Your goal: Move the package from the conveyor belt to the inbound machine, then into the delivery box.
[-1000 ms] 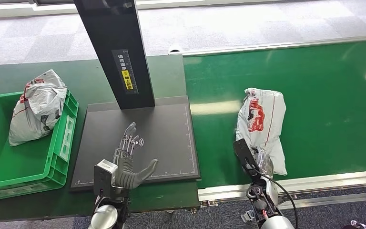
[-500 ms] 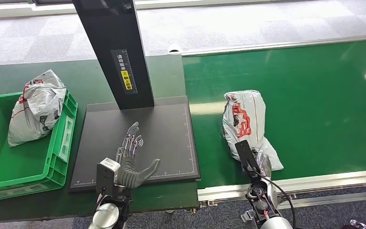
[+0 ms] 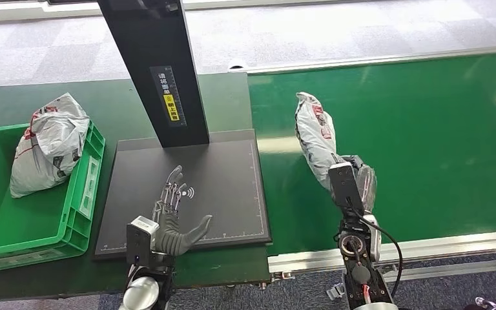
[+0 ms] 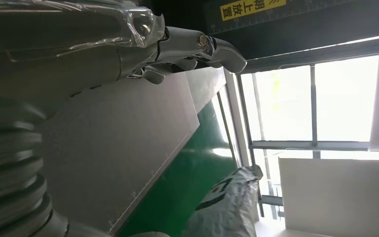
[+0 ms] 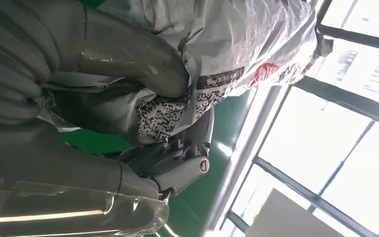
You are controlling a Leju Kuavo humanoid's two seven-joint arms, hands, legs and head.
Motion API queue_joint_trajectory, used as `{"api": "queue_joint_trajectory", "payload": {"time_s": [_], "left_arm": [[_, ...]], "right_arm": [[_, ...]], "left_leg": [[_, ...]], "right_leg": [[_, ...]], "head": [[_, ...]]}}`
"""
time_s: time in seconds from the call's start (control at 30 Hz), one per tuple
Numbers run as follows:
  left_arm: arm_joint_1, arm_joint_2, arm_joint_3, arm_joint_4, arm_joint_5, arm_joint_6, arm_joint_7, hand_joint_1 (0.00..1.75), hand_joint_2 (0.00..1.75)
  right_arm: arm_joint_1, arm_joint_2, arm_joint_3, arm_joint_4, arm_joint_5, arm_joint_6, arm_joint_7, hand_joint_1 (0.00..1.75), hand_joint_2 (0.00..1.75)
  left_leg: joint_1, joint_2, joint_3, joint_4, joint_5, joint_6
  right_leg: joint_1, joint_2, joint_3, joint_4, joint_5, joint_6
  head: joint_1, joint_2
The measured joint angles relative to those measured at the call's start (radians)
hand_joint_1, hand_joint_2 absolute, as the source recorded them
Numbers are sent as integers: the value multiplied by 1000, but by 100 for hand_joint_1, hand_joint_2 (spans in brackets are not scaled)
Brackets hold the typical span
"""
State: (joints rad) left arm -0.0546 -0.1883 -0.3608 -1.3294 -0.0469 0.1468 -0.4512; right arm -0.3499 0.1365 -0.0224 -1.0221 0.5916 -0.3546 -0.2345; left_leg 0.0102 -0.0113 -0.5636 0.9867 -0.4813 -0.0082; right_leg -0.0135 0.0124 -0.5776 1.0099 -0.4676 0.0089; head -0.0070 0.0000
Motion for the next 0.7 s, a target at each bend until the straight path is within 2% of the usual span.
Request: {"api": "queue_joint_trajectory", "payload": {"time_s": [0.13, 0.23, 0.33, 0.6, 0.7], "left_arm": [[20, 4, 2, -17, -5, 8, -12, 0, 175], [25, 7, 6, -26, -6, 10, -22, 0, 175], [23, 8, 13, -32, -6, 15, -28, 0, 175], [21, 11, 23, -40, -6, 17, -30, 0, 175], [14, 14, 29, -40, -5, 26, -37, 0, 175]], "right_arm": [[32, -7, 60, -169, 15, 14, 9, 175, 175], [38, -10, 97, -240, 15, 52, 15, 175, 175], [33, -10, 136, -259, 15, 90, 19, 175, 175], [25, -9, 184, -259, 8, 106, 19, 175, 175], [4, -5, 205, -236, -22, 158, 17, 175, 175]], "left_leg": [[0, 0, -1, 0, 0, 0], [0, 0, -1, 0, 0, 0], [0, 0, -1, 0, 0, 0], [0, 0, -1, 0, 0, 0], [0, 0, -2, 0, 0, 0]], "right_leg": [[0, 0, -1, 0, 0, 0], [0, 0, -1, 0, 0, 0], [0, 0, -1, 0, 0, 0], [0, 0, -1, 0, 0, 0], [0, 0, -1, 0, 0, 0]], "head": [[0, 0], [0, 0], [0, 0], [0, 0], [0, 0]]}}
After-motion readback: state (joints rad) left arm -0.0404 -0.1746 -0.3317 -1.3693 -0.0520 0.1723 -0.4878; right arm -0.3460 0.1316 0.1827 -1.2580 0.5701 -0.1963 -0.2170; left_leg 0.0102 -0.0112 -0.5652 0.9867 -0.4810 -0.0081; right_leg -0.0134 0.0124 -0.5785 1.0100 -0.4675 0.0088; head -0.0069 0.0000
